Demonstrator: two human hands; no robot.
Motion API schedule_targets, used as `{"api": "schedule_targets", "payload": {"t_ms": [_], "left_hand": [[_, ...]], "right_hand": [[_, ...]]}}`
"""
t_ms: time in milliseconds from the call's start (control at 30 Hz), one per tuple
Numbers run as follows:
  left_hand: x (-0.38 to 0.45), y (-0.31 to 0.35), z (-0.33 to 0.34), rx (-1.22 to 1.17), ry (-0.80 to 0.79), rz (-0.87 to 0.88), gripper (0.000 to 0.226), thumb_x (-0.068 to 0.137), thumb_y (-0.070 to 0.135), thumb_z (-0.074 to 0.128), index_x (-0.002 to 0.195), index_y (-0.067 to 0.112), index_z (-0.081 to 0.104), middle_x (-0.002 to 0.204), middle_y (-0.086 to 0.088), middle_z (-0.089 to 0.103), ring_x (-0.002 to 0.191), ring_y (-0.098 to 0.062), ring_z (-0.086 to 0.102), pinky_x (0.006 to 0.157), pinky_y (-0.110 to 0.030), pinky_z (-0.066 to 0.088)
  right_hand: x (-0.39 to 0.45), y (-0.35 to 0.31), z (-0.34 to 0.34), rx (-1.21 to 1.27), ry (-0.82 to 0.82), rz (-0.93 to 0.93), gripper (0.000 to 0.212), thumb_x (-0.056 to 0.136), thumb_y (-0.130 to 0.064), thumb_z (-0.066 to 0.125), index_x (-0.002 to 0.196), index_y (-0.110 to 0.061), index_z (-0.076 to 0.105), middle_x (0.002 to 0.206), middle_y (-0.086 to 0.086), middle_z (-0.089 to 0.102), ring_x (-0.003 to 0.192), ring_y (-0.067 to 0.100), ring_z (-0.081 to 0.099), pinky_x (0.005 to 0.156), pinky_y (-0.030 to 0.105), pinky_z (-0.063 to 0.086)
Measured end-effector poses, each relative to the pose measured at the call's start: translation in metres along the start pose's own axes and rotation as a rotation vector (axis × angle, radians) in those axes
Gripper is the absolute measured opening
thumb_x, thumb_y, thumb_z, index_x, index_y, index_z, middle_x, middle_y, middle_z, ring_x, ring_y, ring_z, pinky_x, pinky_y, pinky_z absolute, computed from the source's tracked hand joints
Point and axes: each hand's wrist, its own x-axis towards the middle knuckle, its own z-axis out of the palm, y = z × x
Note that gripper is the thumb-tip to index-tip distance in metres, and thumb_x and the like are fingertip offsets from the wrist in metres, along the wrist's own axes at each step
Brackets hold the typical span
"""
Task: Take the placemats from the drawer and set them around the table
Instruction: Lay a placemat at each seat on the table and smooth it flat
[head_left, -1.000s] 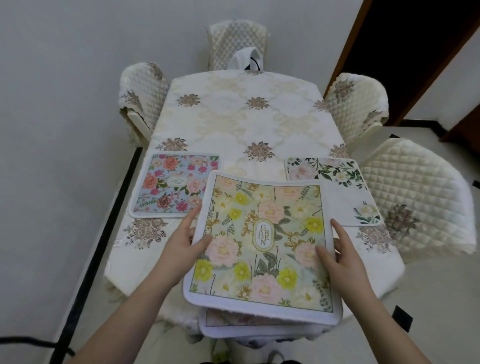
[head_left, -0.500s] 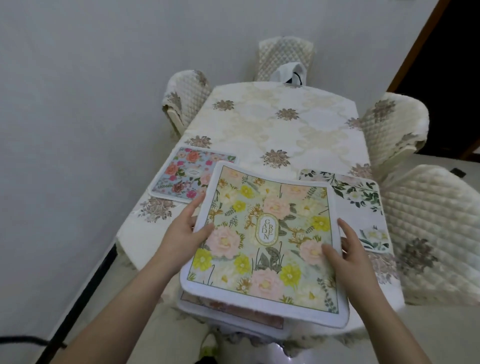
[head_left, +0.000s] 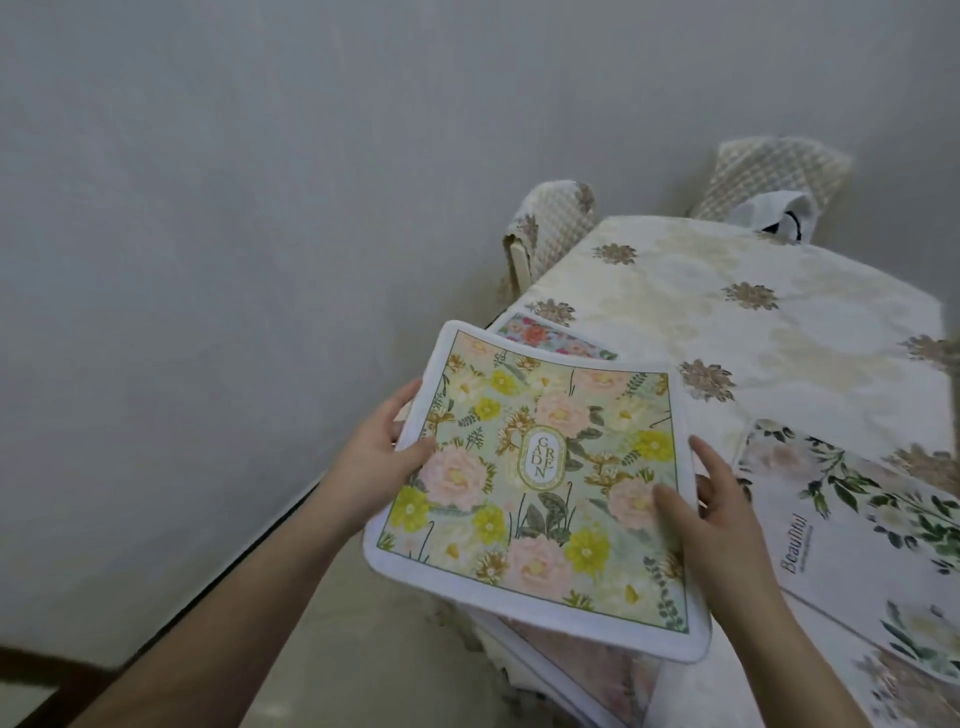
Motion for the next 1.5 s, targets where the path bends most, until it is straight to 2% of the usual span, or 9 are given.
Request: {"api": "schedule_targets", "payload": {"t_ms": [133,267,367,633,867,1067,1167,1267,1500], "left_hand": [[-0.011,0.002,-0.044,0.002,0.125,-0.031,0.068,0.093,0.018,0.067,0.14,0.057,0.038,0.105,0.011,0.076,0.081,-0.019,0.077,0.067,-0.047,0.063],[-0.025,-0.005,-0.097,-0.04,0.218,-0.033,0.067,0.093,0.013,0.066,0.141,0.053,0.041,0.102,0.01,0.077,0.082,-0.02,0.077,0.067,-0.047,0.063],[-0.035,-0.017,-0.138,-0.067,0.277,-0.029,0.065,0.093,0.011,0.065,0.14,0.051,0.043,0.097,0.015,0.077,0.079,-0.017,0.077,0.058,-0.037,0.062],[-0.051,-0.041,-0.262,-0.16,0.403,-0.086,0.062,0.093,0.01,0.066,0.143,0.042,0.047,0.094,0.009,0.078,0.08,-0.022,0.077,0.056,-0.038,0.061],[-0.047,-0.048,-0.353,-0.202,0.436,-0.069,0.06,0.092,0.009,0.067,0.141,0.04,0.05,0.091,0.008,0.078,0.077,-0.024,0.077,0.053,-0.037,0.061],[-0.044,-0.045,-0.408,-0.245,0.466,-0.026,0.057,0.091,0.009,0.068,0.137,0.039,0.054,0.091,0.004,0.078,0.076,-0.027,0.076,0.054,-0.039,0.061],[-0.038,-0.04,-0.427,-0.266,0.464,-0.01,0.056,0.091,0.01,0.068,0.136,0.039,0.055,0.094,0.001,0.078,0.079,-0.03,0.076,0.061,-0.045,0.061],[-0.028,-0.033,-0.441,-0.307,0.455,0.012,0.054,0.091,0.01,0.068,0.136,0.036,0.056,0.094,-0.002,0.078,0.078,-0.031,0.076,0.055,-0.041,0.061],[0.021,-0.003,-0.451,-0.353,0.409,0.05,0.051,0.093,0.005,0.063,0.137,0.031,0.055,0.091,-0.01,0.078,0.076,-0.033,0.076,0.05,-0.037,0.059]], "right_hand": [[0.009,-0.027,0.038,0.039,-0.064,-0.069,0.06,0.094,-0.028,0.065,0.14,-0.054,0.037,0.108,-0.014,0.068,0.079,0.003,0.071,0.067,0.038,0.06],[0.013,-0.06,0.083,0.066,-0.156,-0.11,0.058,0.093,-0.029,0.065,0.138,-0.056,0.039,0.108,-0.013,0.07,0.08,0.008,0.073,0.064,0.039,0.061],[0.015,-0.085,0.123,0.076,-0.235,-0.123,0.056,0.092,-0.028,0.066,0.132,-0.06,0.042,0.105,-0.012,0.072,0.08,0.015,0.075,0.065,0.044,0.063],[0.006,-0.147,0.236,0.106,-0.369,-0.141,0.055,0.091,-0.026,0.068,0.133,-0.055,0.046,0.102,-0.009,0.073,0.079,0.016,0.075,0.056,0.033,0.061],[-0.002,-0.198,0.316,0.11,-0.418,-0.181,0.054,0.093,-0.021,0.066,0.137,-0.046,0.046,0.1,-0.009,0.074,0.082,0.021,0.076,0.062,0.041,0.062],[-0.003,-0.24,0.358,0.125,-0.44,-0.166,0.055,0.094,-0.015,0.064,0.14,-0.038,0.045,0.098,-0.005,0.076,0.079,0.024,0.076,0.057,0.036,0.061],[0.003,-0.261,0.369,0.117,-0.467,-0.161,0.051,0.095,-0.011,0.06,0.137,-0.038,0.047,0.09,-0.009,0.076,0.076,0.025,0.076,0.054,0.034,0.06],[0.013,-0.278,0.376,0.119,-0.484,-0.157,0.051,0.095,-0.009,0.059,0.135,-0.04,0.046,0.084,-0.011,0.075,0.073,0.025,0.076,0.051,0.032,0.059],[0.058,-0.307,0.379,0.168,-0.501,-0.159,0.05,0.095,-0.01,0.059,0.136,-0.037,0.049,0.094,0.002,0.075,0.073,0.03,0.075,0.05,0.034,0.058]]}}
